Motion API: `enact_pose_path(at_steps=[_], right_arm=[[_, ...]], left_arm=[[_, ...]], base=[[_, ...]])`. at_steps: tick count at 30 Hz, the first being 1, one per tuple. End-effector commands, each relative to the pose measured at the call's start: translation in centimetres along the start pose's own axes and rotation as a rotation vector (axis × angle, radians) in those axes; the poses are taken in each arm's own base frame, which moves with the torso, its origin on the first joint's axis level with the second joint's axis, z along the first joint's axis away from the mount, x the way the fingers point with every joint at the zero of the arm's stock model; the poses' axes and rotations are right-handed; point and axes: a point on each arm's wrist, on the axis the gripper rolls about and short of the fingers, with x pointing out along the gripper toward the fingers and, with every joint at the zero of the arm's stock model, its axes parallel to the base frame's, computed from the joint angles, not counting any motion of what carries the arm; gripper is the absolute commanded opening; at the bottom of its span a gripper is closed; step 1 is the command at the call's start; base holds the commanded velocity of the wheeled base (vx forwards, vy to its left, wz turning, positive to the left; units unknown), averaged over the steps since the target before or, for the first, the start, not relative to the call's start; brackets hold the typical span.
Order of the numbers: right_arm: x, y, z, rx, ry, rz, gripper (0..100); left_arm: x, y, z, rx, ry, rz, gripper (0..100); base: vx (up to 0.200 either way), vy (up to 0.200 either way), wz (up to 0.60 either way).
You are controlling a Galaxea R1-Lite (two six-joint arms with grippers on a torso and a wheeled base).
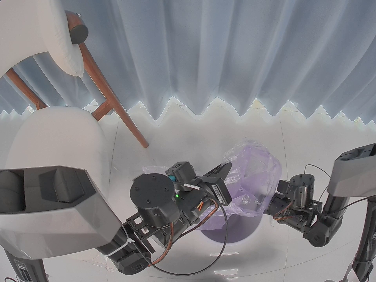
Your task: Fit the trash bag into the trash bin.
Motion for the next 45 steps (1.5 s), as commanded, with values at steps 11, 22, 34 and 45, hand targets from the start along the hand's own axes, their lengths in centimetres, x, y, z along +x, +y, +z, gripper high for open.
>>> enact_pose_path(at_steps=[11,22,34,45], right_arm=[[-5.9,5.2,-3.1,0.016,0.323,0.159,0],[-3.8,6.7,-10.4,0.026,0.339,0.279,0],[-3.7,8.5,-10.4,0.07,0.304,0.337,0],[-0.8,11.0,-9.8,0.104,0.204,0.41,0]], left_arm=[[0.2,-0.1,0.2,-0.002,-0.013,-0.002,0],[0.2,-0.2,0.5,-0.003,-0.021,-0.006,0],[0.1,-1.5,2.2,-0.015,-0.085,-0.023,0],[0.1,-1.9,1.8,-0.017,-0.074,-0.032,0]], base=[[0.0,0.0,0.0],[0.0,0.0,0.0],[0.0,0.0,0.0],[0.0,0.0,0.0]])
